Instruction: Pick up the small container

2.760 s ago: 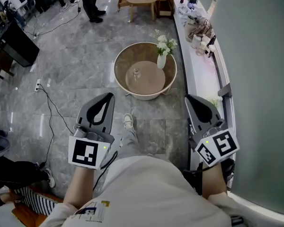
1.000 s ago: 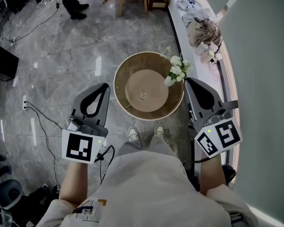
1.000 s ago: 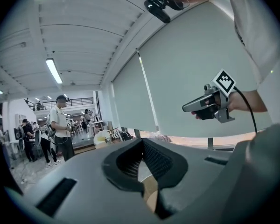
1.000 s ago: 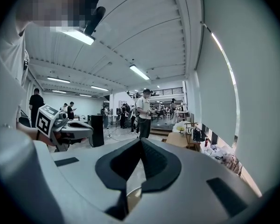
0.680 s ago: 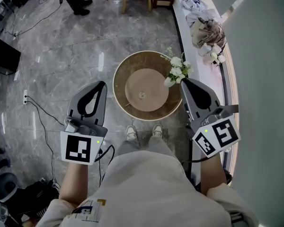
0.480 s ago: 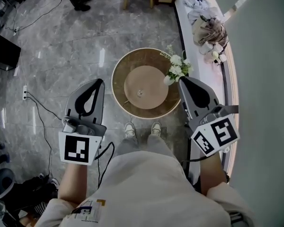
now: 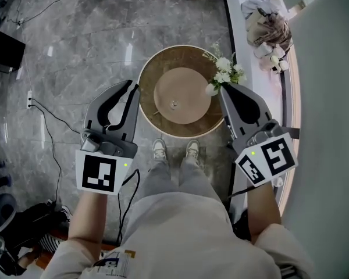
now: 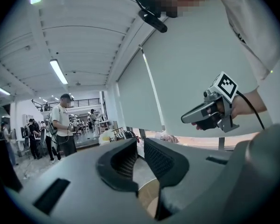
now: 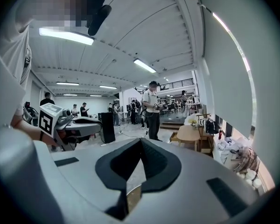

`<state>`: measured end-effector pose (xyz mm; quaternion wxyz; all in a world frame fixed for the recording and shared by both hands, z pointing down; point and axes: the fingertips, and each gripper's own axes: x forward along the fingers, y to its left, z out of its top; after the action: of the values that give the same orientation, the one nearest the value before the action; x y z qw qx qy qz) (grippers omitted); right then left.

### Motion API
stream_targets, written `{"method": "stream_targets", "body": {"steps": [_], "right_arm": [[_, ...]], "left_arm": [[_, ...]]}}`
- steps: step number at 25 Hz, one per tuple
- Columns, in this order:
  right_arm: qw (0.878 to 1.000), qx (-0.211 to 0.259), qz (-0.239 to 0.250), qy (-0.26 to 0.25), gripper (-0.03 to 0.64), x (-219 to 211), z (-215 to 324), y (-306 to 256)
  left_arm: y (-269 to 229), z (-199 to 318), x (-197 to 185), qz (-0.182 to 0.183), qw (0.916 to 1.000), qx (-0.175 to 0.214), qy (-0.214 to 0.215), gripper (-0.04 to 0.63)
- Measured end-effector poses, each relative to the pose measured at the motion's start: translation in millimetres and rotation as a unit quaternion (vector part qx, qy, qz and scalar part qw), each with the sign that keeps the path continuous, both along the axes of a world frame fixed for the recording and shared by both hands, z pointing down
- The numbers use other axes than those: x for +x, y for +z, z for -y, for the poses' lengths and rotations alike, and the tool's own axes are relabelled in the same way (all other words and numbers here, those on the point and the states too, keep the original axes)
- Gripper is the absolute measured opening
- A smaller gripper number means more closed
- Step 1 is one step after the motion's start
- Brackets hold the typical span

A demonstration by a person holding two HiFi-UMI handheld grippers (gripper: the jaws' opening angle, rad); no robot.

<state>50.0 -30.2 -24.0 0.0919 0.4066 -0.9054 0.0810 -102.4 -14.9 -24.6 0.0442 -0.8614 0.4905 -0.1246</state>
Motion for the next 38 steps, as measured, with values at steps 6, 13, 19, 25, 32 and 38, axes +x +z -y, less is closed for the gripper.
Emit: {"method": "stream_targets", "body": {"steps": [6,13,19,25,32,38], "right_arm": [[1.0,-0.028,0.006,-0.012,0.006,-6.3,26.8,54.1],[0.999,-0.048,-0.002,-0.023,0.006,-17.2,49.5,122.7],[0.997,-0.071,-0.007,-0.034,0.006,-26.7,59.5,185.5],[0.995,-0.087,-0.014,-0.046,0.006,-38.0,67.7,245.5],[0.994,-0.099,-0.018,-0.052,0.006,-39.5,69.7,322.5],[0.993,-0.102,-0.025,-0.047,0.006,-37.4,68.2,382.4]], "left_arm": [[47.9,24.7,12.6,0.006,0.9991,-0.029,0.029,0.136],[131.7,37.2,31.2,0.016,0.9949,-0.061,0.079,0.237],[205.8,45.7,45.6,0.037,0.9909,-0.067,0.11,0.296],[286.2,49.2,50.5,0.033,0.9885,-0.08,0.124,0.33],[393.4,39.6,75.5,0.016,0.9833,-0.09,0.157,0.339],[471.0,34.8,91.0,0.019,0.978,-0.101,0.181,0.339]]}}
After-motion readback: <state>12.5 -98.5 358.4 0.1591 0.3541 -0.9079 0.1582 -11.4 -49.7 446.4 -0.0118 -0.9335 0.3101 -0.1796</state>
